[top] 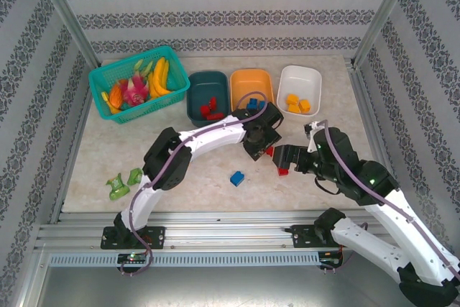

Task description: Sort the legos into containers by color

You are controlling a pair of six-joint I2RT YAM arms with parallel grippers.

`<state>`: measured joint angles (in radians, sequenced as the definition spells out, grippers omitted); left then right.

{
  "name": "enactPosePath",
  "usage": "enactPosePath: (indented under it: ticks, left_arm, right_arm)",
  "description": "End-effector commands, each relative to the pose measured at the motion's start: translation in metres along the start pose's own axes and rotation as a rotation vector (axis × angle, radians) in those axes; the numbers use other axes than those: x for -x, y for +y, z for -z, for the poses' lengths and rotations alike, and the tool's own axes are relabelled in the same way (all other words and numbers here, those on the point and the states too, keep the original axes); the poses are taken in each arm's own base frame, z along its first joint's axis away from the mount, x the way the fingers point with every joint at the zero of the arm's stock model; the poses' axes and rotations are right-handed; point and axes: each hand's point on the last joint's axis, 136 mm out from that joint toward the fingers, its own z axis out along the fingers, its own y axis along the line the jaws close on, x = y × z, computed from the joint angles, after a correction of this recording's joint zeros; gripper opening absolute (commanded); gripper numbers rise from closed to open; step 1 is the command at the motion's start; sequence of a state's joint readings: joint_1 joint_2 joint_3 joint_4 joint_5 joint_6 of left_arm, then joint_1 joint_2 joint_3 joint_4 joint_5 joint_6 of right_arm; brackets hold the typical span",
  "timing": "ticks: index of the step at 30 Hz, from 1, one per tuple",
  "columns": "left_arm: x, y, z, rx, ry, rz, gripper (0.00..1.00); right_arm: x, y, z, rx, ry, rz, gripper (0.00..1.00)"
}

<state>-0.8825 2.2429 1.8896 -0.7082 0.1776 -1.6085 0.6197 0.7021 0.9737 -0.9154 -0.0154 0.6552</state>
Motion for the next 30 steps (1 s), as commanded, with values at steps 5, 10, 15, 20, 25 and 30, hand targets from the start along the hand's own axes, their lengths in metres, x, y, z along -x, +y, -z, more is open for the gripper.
enactPosePath:
  ticks: [5,10,15,20,25,30]
  left_arm:
    - [0.01,0.005,-0.018,0.083,-0.068,0.117,0.66]
    - [0.012,0.009,-0.035,0.095,-0.066,0.158,0.47]
    - [0.016,0.005,-0.033,0.083,-0.08,0.152,0.26]
    - [0.025,-0.009,-0.001,0.033,-0.138,0.058,0.21]
    - [0.047,-0.01,0.064,0.015,-0.236,-0.111,0.19]
    - [0.093,-0.002,0.118,0.017,-0.308,-0.29,0.18]
  right_arm:
    - [-0.008,-0.011,0.003,-0.035,0.002,-0.021,0.98]
    - [-0.008,-0.013,0.004,-0.037,-0.001,-0.028,0.98]
    - [-0.006,-0.015,0.005,-0.044,-0.01,-0.036,0.97]
    - [-0.005,-0.015,0.005,-0.044,-0.014,-0.04,0.97]
    - [0.004,-0.005,0.005,-0.014,-0.026,-0.03,0.97]
    - [0.02,0.022,-0.004,0.094,-0.036,-0.024,0.97]
